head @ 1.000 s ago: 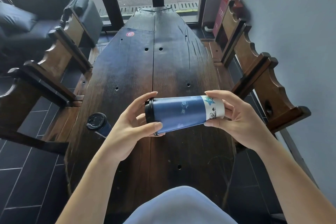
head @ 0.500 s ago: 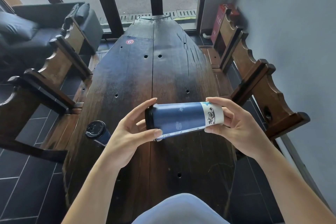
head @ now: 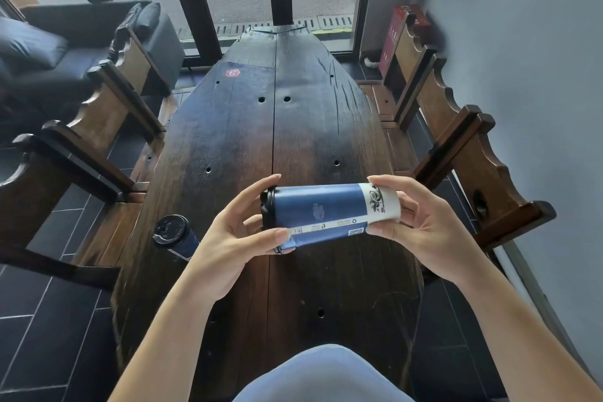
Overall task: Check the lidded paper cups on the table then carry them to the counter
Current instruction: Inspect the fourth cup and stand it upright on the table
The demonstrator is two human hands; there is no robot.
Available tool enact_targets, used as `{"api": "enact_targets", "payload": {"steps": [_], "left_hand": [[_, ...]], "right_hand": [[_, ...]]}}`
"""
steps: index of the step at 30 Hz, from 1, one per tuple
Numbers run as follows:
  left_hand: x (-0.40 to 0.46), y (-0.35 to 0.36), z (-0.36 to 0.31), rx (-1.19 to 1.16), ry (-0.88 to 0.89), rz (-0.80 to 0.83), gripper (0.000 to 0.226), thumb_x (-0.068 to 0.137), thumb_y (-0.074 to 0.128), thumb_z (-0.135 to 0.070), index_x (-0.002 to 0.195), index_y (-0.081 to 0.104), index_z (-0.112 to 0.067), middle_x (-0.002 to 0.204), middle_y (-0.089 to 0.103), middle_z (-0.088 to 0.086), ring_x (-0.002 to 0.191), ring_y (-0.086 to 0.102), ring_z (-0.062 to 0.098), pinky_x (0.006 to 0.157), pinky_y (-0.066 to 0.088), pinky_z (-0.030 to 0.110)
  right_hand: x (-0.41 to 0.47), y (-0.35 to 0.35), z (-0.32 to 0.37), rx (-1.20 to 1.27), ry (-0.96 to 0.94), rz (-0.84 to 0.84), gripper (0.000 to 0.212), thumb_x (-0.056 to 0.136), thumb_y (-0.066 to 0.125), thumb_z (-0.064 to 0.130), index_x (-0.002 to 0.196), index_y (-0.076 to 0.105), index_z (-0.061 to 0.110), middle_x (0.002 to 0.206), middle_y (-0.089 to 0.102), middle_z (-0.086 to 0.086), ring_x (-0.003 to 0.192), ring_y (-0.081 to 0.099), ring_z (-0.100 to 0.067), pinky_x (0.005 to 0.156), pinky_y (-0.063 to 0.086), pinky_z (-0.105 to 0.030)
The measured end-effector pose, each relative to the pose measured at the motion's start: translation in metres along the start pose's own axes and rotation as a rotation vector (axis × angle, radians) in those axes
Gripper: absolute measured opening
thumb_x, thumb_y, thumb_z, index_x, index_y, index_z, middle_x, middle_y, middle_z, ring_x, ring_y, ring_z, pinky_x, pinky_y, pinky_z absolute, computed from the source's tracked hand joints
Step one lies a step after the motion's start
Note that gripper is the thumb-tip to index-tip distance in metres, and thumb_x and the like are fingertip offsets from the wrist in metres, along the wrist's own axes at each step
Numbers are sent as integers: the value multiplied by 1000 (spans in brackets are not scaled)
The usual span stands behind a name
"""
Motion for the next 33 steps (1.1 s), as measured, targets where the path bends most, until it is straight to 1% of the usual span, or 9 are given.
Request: {"api": "enact_targets", "payload": {"steps": [3,7,11,15,18,22,25,28,33], "left_hand": [[0,-3,-4,12,46,-16,77,70,85,-17,142,60,-31,135,67,4,125,65,32,95,60,45],[1,-6,-6,22,75,-40,70,72,84,-21,138,62,-28,134,68,5,126,64,36,98,58,51],[0,-5,-8,19,82,-30,69,72,84,-19,137,64,-29,135,68,7,127,63,35,94,60,45],[1,-3,-14,-59,112,-56,66,71,82,-17,134,66,-30,133,69,3,123,65,27,90,60,38],[3,3,-22,-109,137,-42,56,77,77,-17,131,68,-30,131,69,1,123,64,23,92,57,35],[10,15,-31,-99,146,-23,70,78,88,-32,142,59,-27,138,63,5,127,60,24,106,49,42],[18,23,-30,-93,101,-23,89,74,90,-49,151,48,-34,134,65,6,123,63,25,106,49,45],[22,38,-25,-68,33,15,96,72,88,-57,154,40,-45,140,66,7,125,65,33,103,53,55],[23,51,-17,6,-28,4,90,71,86,-58,149,49,-32,130,72,1,113,70,23,98,56,56]], "right_hand": [[-1,-1,-4,0,31,-7,63,76,77,27,135,56,28,115,64,25,124,61,-9,82,61,-22],[-1,-1,-8,-5,65,-11,56,80,71,36,134,56,33,110,65,25,120,64,-8,78,61,-22],[-1,-2,-12,10,115,-8,45,89,61,36,134,58,33,108,67,25,118,64,-7,78,61,-24],[-4,5,-15,63,153,49,50,85,70,27,133,57,31,111,68,16,115,68,-13,79,61,-26],[-8,15,-18,60,193,125,61,79,77,22,133,53,38,113,68,23,115,67,-9,79,59,-21],[-12,28,-22,-31,226,214,74,78,86,19,139,48,37,120,70,21,118,68,-9,89,58,-21],[-12,39,-21,-136,209,250,76,79,89,26,139,47,44,125,67,17,121,64,-8,96,56,-25],[-12,51,-22,-218,179,259,77,79,88,34,139,42,47,129,62,22,122,60,-6,95,55,-23],[-17,63,-31,-238,196,250,73,78,88,34,134,42,46,125,60,31,119,59,4,86,52,-10]]}}
Point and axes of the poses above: each hand's wrist, its own x-axis towards the middle knuckle, its own y-axis out of the palm, z = x × y, the point moved 9 cm from there along x, towards the middle knuckle
